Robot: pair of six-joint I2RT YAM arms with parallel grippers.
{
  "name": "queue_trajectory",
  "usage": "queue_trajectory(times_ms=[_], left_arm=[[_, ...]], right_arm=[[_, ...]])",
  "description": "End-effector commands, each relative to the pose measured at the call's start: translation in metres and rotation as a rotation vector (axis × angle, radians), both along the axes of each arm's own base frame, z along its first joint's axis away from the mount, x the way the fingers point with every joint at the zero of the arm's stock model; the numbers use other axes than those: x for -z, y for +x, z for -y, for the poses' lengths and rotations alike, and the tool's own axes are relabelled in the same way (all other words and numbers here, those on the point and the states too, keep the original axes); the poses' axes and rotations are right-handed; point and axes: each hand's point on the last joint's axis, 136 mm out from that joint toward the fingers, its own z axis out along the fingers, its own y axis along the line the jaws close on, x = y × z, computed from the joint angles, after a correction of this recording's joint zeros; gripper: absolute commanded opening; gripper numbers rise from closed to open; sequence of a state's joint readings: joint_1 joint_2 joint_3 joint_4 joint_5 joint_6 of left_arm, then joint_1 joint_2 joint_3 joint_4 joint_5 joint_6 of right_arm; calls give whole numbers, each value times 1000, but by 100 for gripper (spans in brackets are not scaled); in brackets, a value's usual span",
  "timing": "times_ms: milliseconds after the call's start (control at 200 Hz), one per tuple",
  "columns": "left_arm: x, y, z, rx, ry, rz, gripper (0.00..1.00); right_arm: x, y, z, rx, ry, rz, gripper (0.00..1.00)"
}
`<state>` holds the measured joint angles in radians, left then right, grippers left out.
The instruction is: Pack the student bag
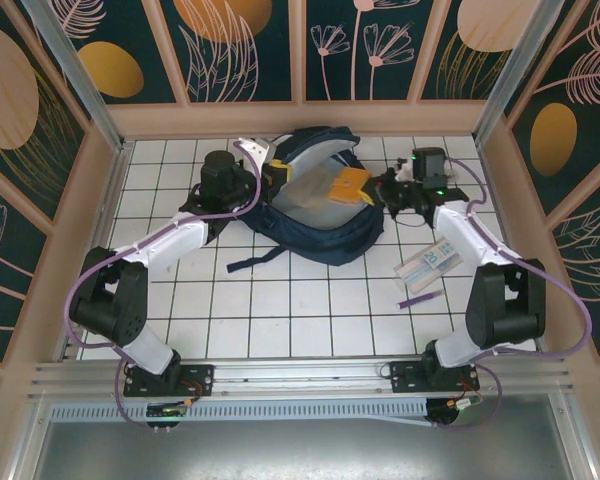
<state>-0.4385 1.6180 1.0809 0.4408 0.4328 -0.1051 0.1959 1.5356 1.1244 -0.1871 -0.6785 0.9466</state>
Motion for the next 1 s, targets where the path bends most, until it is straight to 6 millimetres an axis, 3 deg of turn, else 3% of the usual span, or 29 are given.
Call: queue_trajectory(times_ms=[0,95,240,355,480,726,876,996], left_arm=[[-94,-10,4,55,-92,279,0],[-102,-13,7,79,-119,285,0],[-120,-16,7,88,-210,285,0],[-131,-20,8,108,-255,302,0],[-138,-26,11,142,-276,330,0],[-160,-39,18,242,-381,381,0],[-155,-38,16,233,-409,368,0],[-145,-36,13,206,-393,365,0]], right_arm=[[-11,21,-37,10,91,18,0],[-1,40,-59,49,146,40,0],[37,76,-74,134,68,18,0],[53,97,-86,166,99,12,0],[56,113,-116,135,143,43,0],[76,140,-149,160,230,92,0],[71,153,-173,121,286,160,0],[75,150,-181,114,314,136,0]])
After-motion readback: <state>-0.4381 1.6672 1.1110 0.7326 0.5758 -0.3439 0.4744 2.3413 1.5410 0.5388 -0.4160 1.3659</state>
